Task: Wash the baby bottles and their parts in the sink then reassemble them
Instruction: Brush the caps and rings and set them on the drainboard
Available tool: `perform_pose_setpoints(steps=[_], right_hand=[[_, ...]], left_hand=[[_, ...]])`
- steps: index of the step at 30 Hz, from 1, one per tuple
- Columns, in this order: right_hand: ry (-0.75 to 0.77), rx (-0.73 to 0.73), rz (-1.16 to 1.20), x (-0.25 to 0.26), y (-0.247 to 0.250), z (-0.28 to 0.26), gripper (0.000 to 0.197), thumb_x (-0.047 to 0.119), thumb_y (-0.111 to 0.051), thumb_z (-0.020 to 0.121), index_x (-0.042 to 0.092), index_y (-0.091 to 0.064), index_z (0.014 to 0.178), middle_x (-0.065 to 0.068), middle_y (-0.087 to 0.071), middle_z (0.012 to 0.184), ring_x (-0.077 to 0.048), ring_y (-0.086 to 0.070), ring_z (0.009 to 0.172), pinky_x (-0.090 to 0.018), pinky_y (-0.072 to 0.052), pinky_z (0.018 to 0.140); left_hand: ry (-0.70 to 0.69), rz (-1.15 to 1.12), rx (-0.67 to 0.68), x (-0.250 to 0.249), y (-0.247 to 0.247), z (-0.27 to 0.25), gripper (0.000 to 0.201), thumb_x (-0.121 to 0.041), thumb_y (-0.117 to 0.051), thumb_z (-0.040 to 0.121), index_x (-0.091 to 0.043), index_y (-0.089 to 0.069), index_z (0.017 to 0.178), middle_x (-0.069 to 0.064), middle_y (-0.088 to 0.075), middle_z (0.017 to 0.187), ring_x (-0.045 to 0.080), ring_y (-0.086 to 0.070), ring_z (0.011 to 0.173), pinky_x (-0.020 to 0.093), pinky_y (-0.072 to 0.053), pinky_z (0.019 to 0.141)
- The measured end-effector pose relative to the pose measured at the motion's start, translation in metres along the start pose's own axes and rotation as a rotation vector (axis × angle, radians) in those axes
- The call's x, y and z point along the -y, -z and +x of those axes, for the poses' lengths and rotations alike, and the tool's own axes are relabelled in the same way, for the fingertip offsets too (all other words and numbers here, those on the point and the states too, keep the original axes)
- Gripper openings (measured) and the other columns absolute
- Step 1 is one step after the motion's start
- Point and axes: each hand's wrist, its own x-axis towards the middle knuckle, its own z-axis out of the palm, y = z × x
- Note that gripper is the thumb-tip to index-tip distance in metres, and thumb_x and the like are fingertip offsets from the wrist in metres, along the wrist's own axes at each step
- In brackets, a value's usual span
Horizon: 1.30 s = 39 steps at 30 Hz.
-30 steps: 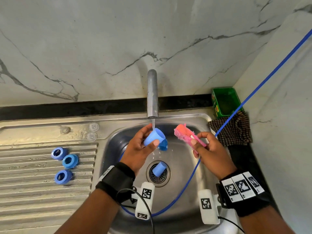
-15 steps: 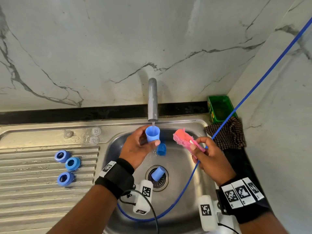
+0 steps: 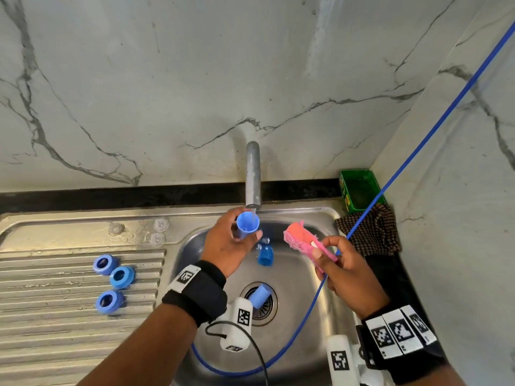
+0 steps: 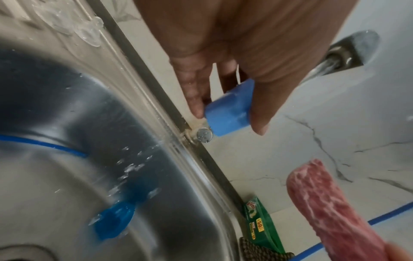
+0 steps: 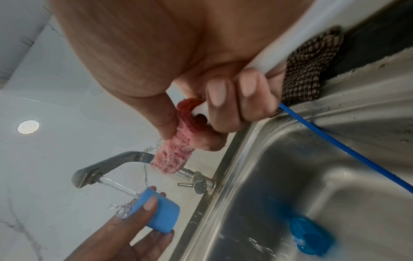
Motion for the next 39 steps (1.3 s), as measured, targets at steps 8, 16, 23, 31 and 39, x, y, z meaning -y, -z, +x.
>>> perform_pose_setpoints(steps=[8,16,23,31,39], right_hand=[[-0.002,-0.003,0.006,0.004,-0.002,-0.004,0.014,0.042,-0.062,0.096,0.033,-0.054,0.104,-0.004,-0.064,0.065,-0.004,-0.048,0.049,-0.028,-0.037,0.056],[-0.011,0.001,-0.001,0.008,-0.002,-0.006,0.016,0.043,-0.062,0.094,0.034,-0.054,0.104,-0.004,-0.064,0.066,-0.005,-0.047,0.049,-0.028,-0.036,0.056],[-0.012,-0.006,0.027,0.006,-0.001,-0.006,0.023,0.048,-0.061,0.091,0.031,-0.054,0.105,-0.004,-0.064,0.065,-0.001,-0.048,0.047,-0.027,-0.034,0.058],[-0.011,-0.008,0.022,0.006,0.0,-0.008,0.024,0.048,-0.062,0.091,0.031,-0.054,0.106,-0.003,-0.064,0.065,-0.001,-0.048,0.049,-0.027,-0.036,0.059],[0.026,-0.01,0.026,0.007,0.008,-0.018,0.021,0.044,-0.062,0.094,0.029,-0.054,0.106,-0.003,-0.064,0.066,-0.001,-0.048,0.047,-0.025,-0.035,0.057]], left_hand=[[0.001,-0.065,-0.055,0.0,0.002,-0.003,0.039,-0.025,-0.082,0.082,-0.026,-0.061,0.115,-0.012,-0.069,0.104,0.006,-0.065,0.096,0.01,-0.05,0.076],[-0.038,0.012,-0.038,-0.009,0.001,-0.002,0.042,-0.032,-0.079,0.085,-0.028,-0.057,0.121,-0.016,-0.066,0.105,-0.002,-0.062,0.094,0.005,-0.047,0.078],[-0.036,-0.034,-0.049,-0.008,0.0,-0.005,0.045,-0.027,-0.082,0.082,-0.028,-0.057,0.119,-0.013,-0.067,0.108,0.006,-0.065,0.1,0.011,-0.052,0.085],[-0.026,0.057,-0.026,-0.014,0.002,-0.005,0.041,-0.029,-0.084,0.08,-0.027,-0.063,0.116,-0.015,-0.068,0.102,0.003,-0.067,0.093,0.011,-0.053,0.08],[-0.022,0.11,-0.099,-0.034,-0.003,-0.006,0.038,-0.031,-0.084,0.08,-0.021,-0.065,0.111,-0.006,-0.069,0.099,0.011,-0.064,0.09,0.009,-0.045,0.073]])
